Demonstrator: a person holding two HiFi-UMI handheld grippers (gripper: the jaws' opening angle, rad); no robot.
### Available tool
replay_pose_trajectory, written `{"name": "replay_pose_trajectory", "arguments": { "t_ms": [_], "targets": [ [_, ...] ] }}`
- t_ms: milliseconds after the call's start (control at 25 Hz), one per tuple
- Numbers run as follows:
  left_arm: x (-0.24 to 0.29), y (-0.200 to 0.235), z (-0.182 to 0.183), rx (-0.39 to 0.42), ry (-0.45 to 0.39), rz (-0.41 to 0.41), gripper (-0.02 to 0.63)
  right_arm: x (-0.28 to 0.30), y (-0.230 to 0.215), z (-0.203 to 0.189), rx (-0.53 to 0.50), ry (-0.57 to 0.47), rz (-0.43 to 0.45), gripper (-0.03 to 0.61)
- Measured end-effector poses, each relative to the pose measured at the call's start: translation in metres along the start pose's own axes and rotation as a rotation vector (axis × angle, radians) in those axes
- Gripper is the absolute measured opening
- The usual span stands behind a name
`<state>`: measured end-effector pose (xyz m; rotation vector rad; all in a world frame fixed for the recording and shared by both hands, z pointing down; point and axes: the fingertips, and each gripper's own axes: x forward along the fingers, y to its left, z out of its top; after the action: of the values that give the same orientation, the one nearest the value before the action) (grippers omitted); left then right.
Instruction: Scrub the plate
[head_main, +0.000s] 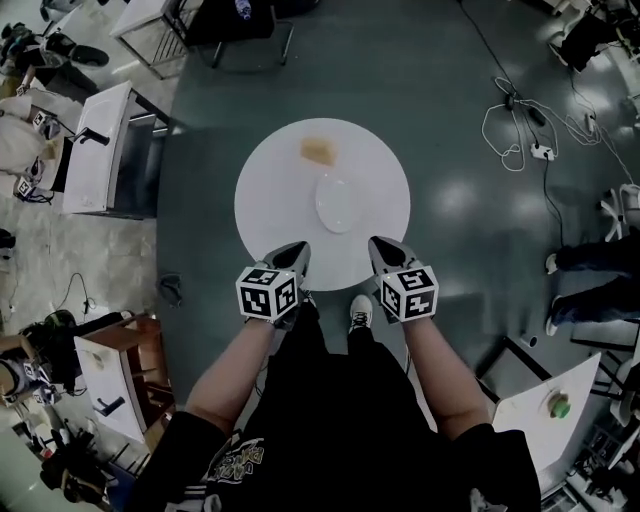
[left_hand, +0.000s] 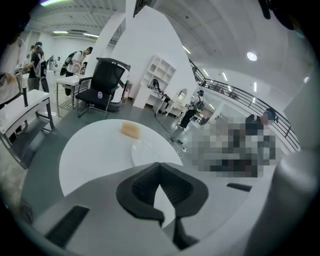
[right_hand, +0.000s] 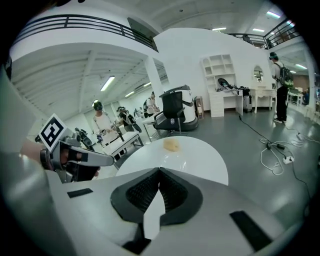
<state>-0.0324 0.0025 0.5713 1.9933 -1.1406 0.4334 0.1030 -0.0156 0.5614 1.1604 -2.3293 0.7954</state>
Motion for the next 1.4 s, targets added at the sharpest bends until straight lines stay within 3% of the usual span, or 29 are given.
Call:
{"name": "replay_pose_trajectory", "arguments": {
  "t_ms": [640, 1040, 1120, 1200, 1400],
  "targets": [
    [0.074, 0.060, -0.008, -0.019, 0.077, 0.016, 0.006, 0.082, -0.050, -0.038, 0.066, 0.121, -0.119, 0.023],
    [0.110, 0.070, -0.011, 0.000, 0.110, 0.005, 0.009, 0.115, -0.069, -0.045, 0.105, 0.167, -0.112, 0.042],
    [0.116, 0.071, -0.011, 0.001, 0.115, 0.000, 0.037, 0.121, -0.070, -0.047, 0.127, 0.176, -0.104, 0.084],
    [0.121, 0.072, -0.012, -0.005, 0.122, -0.006, 0.082, 0.124, -0.072, -0.048, 0.145, 0.182, -0.104, 0.086],
    [0.127, 0.076, -0.015, -0.016, 0.126, -0.011, 0.092, 0.133, -0.075, -0.052, 0.176, 0.189, -0.102, 0.092]
  ]
}}
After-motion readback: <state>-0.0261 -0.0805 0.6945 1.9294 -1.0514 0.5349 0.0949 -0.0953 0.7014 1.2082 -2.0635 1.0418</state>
